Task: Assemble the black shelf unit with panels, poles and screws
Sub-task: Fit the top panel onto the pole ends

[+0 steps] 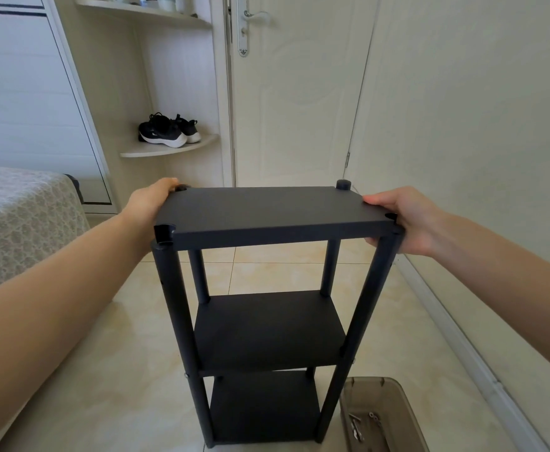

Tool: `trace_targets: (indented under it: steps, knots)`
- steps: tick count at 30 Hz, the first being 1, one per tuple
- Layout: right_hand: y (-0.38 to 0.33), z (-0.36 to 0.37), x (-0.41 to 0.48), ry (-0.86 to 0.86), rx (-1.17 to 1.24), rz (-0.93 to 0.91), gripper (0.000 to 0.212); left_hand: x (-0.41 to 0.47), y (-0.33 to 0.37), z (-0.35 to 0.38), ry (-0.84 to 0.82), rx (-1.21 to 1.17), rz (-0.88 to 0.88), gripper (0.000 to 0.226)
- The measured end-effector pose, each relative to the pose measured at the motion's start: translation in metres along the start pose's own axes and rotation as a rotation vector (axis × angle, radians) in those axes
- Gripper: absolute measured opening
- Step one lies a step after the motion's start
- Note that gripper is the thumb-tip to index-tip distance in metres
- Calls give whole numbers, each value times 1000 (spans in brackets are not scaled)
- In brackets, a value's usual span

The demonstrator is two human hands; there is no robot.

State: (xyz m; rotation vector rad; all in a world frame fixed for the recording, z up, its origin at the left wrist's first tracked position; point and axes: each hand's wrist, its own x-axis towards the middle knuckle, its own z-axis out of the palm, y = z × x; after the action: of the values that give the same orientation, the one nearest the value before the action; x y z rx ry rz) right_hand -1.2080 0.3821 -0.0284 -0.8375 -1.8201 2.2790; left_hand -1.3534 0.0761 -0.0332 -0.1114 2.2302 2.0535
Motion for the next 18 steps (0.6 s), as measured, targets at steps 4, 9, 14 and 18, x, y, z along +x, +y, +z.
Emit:
trace_targets:
  steps: [4, 9, 14, 18]
  knots:
    - [7, 1, 1, 33, 20, 9, 8, -20, -14, -15, -87, -160, -97, 25]
    - [12, 2, 2, 58, 41, 11, 9, -43, -26, -37, -415, -233, -144, 30]
    - [14, -1, -4, 9, 37, 18, 8, -47, -25, -41, -415, -288, -89, 28]
    - [15, -2, -5, -14, 30, -3, 8, -46, -18, -45, -474, -247, -123, 31]
